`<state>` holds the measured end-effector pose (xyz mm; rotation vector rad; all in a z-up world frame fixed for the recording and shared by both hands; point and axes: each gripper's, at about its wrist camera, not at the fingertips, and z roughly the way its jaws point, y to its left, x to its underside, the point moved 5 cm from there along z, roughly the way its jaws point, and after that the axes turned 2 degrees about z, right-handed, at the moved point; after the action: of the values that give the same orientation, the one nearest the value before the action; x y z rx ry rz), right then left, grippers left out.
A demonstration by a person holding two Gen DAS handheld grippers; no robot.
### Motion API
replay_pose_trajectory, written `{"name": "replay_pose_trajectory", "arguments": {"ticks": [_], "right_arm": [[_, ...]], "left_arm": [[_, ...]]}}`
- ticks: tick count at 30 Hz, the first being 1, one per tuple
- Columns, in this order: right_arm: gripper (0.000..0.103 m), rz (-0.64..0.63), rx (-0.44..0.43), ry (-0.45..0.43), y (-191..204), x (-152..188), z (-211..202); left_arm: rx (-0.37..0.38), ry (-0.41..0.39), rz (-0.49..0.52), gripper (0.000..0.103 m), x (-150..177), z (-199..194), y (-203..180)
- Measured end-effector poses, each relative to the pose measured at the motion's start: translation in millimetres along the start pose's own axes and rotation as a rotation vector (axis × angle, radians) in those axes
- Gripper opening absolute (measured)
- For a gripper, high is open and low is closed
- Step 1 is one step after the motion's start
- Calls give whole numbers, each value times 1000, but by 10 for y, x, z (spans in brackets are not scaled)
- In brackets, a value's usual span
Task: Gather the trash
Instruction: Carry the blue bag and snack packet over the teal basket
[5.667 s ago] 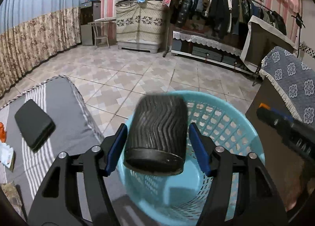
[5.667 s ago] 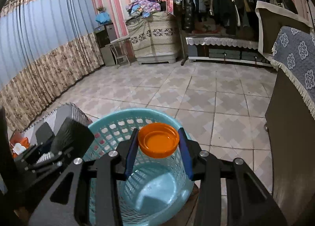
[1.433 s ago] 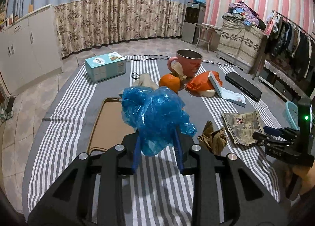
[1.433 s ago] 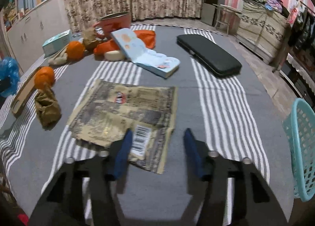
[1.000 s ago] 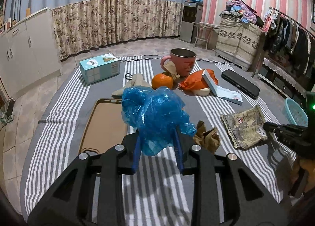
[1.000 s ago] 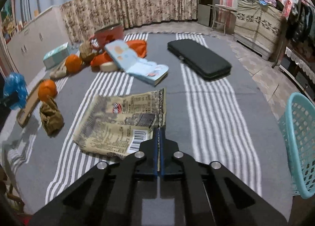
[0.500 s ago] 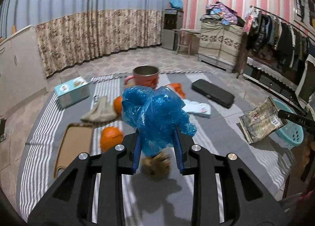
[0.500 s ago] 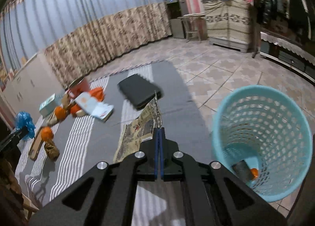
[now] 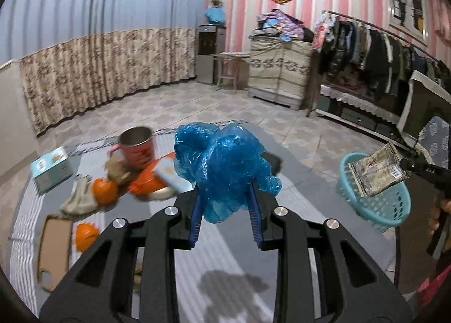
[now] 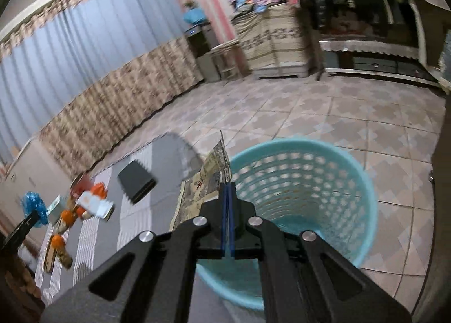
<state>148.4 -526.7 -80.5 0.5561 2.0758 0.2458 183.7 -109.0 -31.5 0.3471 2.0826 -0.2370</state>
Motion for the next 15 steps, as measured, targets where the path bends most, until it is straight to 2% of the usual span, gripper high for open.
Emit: {"name": "replay_pose_trajectory", "arguments": {"ticks": [8,15], "right_arm": [[2,99,94,-57,-570,-94,-175],[2,117,150,-59,-806,-115,-160]], "left_arm": [[109,-17,14,27,-224,256,-610],[196,-33,75,27,-330,438,-1269]]}}
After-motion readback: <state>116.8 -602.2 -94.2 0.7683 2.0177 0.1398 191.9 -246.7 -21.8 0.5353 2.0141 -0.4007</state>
